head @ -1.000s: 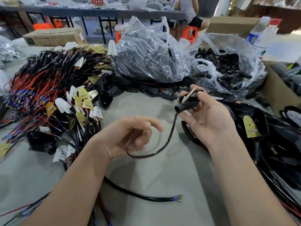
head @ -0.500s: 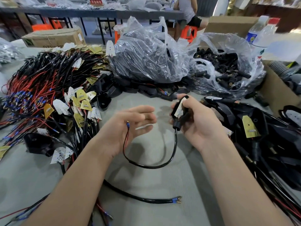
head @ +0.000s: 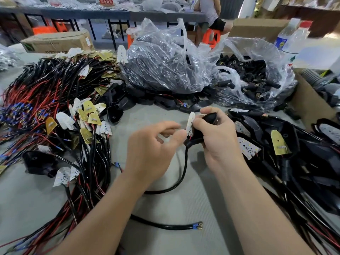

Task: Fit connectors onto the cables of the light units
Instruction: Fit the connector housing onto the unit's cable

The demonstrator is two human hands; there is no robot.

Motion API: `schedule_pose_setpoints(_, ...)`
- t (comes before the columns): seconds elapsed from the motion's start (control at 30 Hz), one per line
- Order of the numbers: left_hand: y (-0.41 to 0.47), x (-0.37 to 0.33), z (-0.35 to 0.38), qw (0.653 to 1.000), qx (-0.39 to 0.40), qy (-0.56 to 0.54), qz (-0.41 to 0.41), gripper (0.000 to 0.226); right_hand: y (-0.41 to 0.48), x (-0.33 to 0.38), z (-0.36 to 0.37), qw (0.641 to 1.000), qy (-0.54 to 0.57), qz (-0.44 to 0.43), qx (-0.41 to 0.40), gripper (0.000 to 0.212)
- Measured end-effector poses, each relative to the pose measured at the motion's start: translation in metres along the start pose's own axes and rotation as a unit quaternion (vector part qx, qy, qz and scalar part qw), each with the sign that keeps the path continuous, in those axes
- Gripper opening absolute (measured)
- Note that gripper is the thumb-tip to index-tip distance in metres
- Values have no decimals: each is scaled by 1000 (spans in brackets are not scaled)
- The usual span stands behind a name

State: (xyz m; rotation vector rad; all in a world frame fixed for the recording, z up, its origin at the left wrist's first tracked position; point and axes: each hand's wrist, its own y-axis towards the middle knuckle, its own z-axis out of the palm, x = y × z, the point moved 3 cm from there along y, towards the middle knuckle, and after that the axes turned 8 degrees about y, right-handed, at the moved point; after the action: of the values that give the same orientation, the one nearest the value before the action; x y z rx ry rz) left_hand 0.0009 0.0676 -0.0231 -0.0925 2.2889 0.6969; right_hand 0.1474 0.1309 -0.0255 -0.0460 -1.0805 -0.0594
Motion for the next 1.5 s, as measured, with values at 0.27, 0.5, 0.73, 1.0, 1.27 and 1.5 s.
schedule_pose_setpoints(0.27, 11, 19, 16, 939, 79, -295, -155, 11, -13, -9, 13, 968, -94, 125, 196, 26)
schedule_pose_setpoints(0.5, 14, 23, 17, 939, 121, -284, -151, 18, -15, -18, 15, 950, 19, 201, 238, 78)
schedule_pose_setpoints(0.73, 15, 25, 21, 931, 146, -308, -127, 6, -12, -19, 11, 963, 39, 176, 198, 76)
schedule_pose_setpoints(1.0, 10, 24, 11, 995, 18, -76, -60, 33, -12, -21, 20, 982, 37, 123, 139, 57)
schedule_pose_setpoints(1.27, 2, 17, 33, 878, 271, -315, -239, 15, 2, -10, 7, 990, 125, 58, 33, 56)
schedule_pose_setpoints(1.5, 8, 25, 19, 922, 277, -215, -165, 14, 11, 9, -12, 987, 136, -71, -51, 52)
